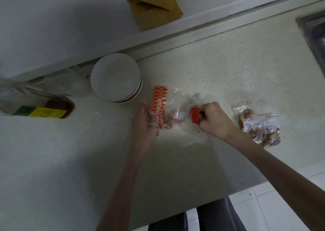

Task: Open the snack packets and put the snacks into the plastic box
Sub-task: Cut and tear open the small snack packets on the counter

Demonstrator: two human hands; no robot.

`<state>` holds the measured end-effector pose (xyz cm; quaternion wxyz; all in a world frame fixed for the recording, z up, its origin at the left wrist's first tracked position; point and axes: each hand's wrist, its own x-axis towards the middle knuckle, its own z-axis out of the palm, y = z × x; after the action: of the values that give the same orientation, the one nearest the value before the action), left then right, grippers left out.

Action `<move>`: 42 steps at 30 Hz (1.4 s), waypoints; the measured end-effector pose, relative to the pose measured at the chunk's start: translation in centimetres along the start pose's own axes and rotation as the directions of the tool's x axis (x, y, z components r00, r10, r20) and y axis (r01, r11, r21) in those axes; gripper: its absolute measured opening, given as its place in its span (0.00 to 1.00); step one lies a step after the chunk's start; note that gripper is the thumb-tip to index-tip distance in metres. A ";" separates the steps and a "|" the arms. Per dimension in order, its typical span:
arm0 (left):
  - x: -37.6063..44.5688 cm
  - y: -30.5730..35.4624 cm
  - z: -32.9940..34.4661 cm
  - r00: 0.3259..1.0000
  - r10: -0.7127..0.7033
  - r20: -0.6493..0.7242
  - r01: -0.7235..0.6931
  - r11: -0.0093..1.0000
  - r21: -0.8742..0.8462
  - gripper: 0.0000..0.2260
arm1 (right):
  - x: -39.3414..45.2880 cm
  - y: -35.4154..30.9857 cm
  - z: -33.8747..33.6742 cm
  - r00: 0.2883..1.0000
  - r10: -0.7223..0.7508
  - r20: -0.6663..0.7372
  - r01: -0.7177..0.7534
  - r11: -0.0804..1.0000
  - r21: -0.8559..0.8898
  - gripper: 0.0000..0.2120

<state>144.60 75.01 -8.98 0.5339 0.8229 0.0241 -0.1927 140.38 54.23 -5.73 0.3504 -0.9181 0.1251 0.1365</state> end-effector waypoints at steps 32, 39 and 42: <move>-0.8 -1.0 -0.3 0.993 0.115 0.024 -0.116 0.991 0.071 0.05 | 0.6 0.3 3.4 0.907 0.283 0.313 -0.422 0.625 0.656 0.09; -0.9 -1.3 -0.2 0.998 0.054 -0.017 -0.054 0.998 0.043 0.07 | -0.1 -0.6 3.9 0.936 0.255 0.244 -0.339 0.453 0.825 0.11; -0.8 -1.2 0.0 0.999 -0.005 -0.035 0.006 1.000 0.031 0.06 | -0.3 -0.4 3.7 0.932 0.280 0.232 -0.338 0.434 0.835 0.10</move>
<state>143.57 75.68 -9.78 0.5201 0.8343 0.0328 -0.1802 139.65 57.09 -8.09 0.7341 -0.5750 0.3316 0.1436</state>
